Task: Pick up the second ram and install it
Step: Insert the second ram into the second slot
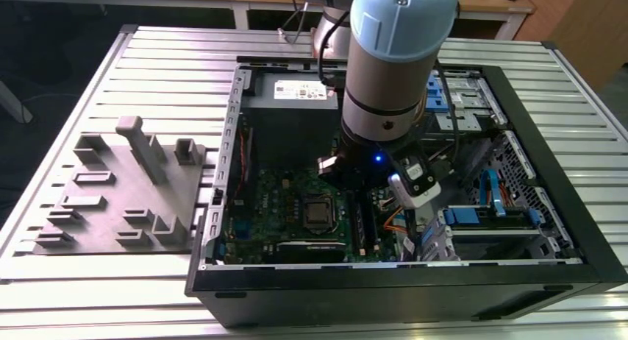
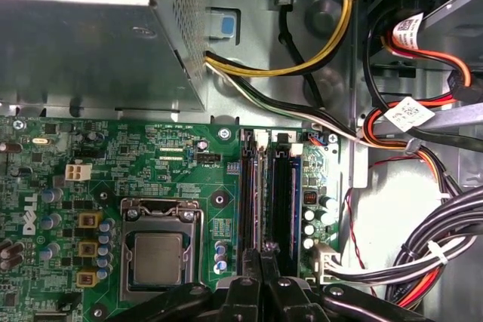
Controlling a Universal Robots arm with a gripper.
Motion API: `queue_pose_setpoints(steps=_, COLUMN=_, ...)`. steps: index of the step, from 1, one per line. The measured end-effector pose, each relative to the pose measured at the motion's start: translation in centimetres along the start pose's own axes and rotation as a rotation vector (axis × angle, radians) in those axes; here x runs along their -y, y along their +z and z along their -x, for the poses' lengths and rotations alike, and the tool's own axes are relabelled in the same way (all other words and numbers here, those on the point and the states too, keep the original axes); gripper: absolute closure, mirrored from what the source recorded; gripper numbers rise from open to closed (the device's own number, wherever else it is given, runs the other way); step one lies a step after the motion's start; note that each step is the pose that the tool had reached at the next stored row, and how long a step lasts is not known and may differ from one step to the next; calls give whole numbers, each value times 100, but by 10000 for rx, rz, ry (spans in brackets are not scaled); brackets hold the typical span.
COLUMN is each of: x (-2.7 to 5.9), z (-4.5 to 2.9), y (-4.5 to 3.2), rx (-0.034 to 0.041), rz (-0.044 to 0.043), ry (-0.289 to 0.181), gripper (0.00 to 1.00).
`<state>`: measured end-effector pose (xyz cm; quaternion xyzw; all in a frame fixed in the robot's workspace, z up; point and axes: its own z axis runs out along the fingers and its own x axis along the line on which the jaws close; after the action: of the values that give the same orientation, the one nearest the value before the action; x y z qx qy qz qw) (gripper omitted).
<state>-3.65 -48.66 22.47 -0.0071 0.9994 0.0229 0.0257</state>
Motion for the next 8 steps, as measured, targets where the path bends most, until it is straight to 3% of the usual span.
queue_pose_setpoints(steps=5, x=0, z=0, y=4, rx=1, rz=1, ry=0, gripper=92)
queue_pose_setpoints(steps=8, x=-2, z=2, y=-37, rx=0, rz=-1, ry=0, gripper=92)
